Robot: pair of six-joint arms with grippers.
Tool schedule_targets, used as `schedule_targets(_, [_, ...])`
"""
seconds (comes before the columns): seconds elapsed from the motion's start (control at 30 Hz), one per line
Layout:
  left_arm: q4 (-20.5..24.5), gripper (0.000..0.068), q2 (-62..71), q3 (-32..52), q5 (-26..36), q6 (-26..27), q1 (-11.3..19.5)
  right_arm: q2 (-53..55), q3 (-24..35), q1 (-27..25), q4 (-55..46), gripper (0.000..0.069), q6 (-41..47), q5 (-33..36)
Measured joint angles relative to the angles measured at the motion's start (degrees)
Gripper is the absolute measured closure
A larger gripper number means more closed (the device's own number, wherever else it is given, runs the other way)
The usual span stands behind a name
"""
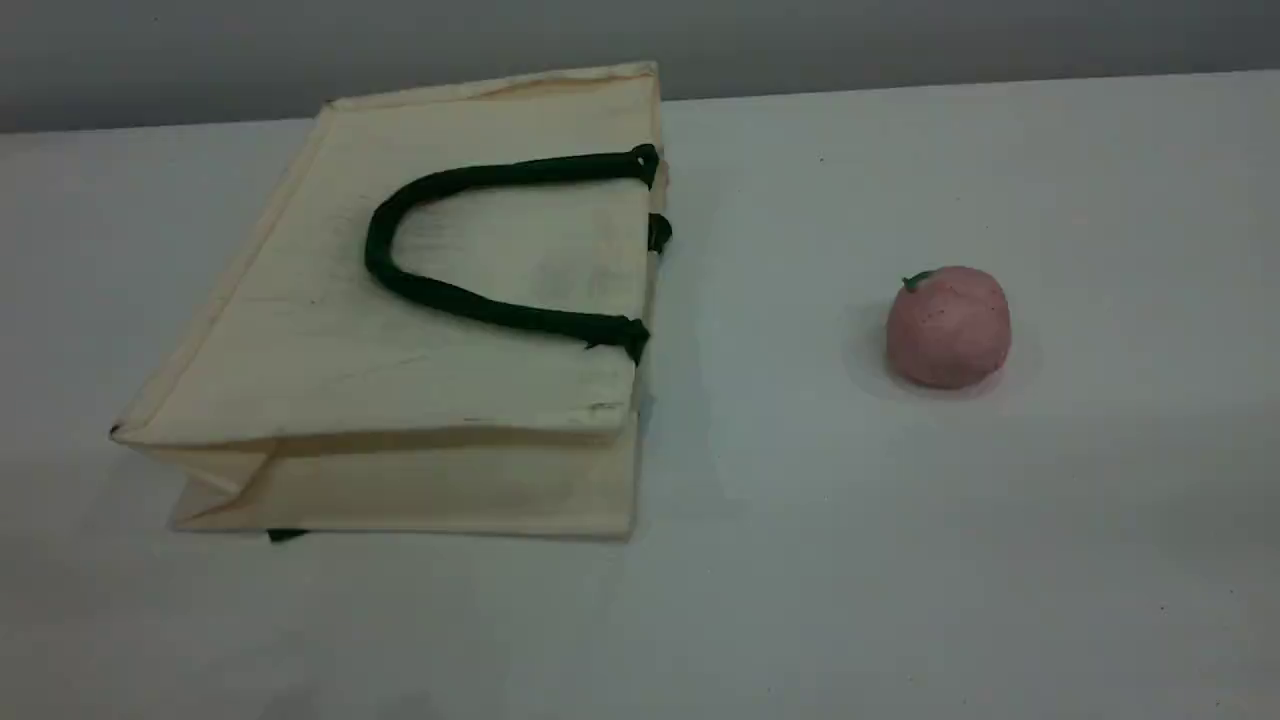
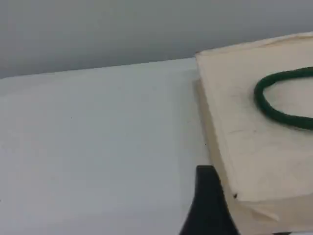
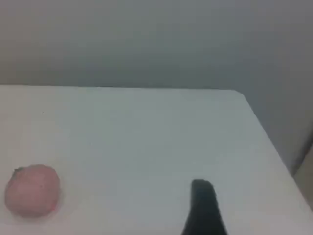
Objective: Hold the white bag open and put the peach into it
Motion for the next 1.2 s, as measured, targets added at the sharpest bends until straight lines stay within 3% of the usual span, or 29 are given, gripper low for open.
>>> schedule_targets(0.37, [0.07,0.0215,0.0,0.0,-4.02,0.26,0.0,0.0,0.0,0.0,0.13,0.0254,0.09,-1.53])
schedule_targets(0.53, [0.07,0.0215,0.0,0.0,-12.02,0.26,0.0,0.0,0.0,0.0,0.64,0.0254,0.09,-12.85])
schedule_targets(0.77, [0.07,0.0215,0.0,0.0,-26.02,0.26,0.0,0.0,0.0,0.0,0.54,0.0254,0.13,-34.12])
schedule_targets(0.87, [0.07,0.0215,0.0,0.0,-28.45,0.26,0.0,0.0,0.0,0.0,0.51,0.0254,0.13,-41.62])
schedule_targets(1.0, [0.07,0.0215,0.0,0.0,-29.99,0.26,0.0,0.0,0.0,0.0,0.51,0.0254,0.13,-48.73])
schedule_targets(1.2, [0.07,0.0215,0.0,0.0,-32.32,0.16,-0.07,0.0,0.0,0.0,0.51,0.0254,0.13,-50.37])
